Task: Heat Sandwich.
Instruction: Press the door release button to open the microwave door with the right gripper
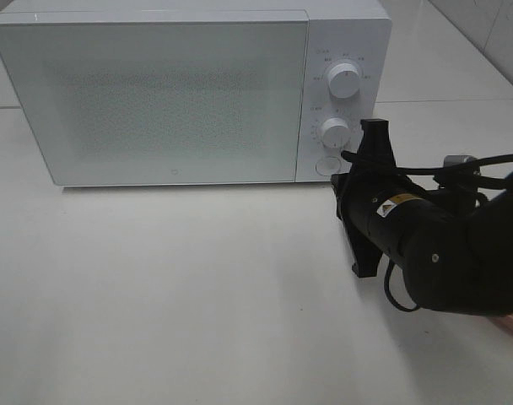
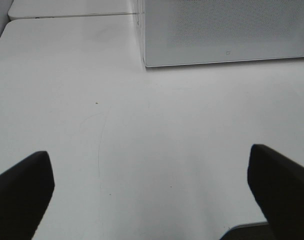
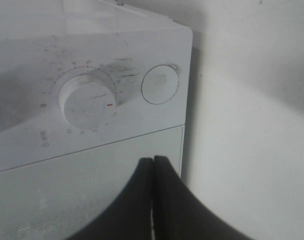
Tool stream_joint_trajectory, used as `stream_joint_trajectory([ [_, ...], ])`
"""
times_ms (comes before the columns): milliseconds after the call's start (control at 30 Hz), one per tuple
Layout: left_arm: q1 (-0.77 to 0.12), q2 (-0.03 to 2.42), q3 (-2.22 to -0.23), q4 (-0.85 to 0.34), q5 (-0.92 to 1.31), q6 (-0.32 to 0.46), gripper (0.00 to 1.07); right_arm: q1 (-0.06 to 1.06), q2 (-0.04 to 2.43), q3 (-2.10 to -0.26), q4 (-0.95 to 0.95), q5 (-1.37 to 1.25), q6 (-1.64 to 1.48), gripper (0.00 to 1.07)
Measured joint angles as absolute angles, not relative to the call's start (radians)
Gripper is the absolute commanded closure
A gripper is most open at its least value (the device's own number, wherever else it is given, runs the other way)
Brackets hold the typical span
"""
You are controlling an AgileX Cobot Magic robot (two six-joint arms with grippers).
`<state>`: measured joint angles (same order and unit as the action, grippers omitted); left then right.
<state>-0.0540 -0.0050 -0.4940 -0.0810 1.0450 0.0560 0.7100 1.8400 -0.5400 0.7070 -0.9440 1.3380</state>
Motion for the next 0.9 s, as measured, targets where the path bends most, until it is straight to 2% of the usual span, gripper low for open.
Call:
stream_joint_trajectory([
  [900,-0.054,-0.005,-0.494,-0.081,1.045,0.056,0.09,0.569,2.064,-0.803,0.677,-0.862,1.347,1.07],
])
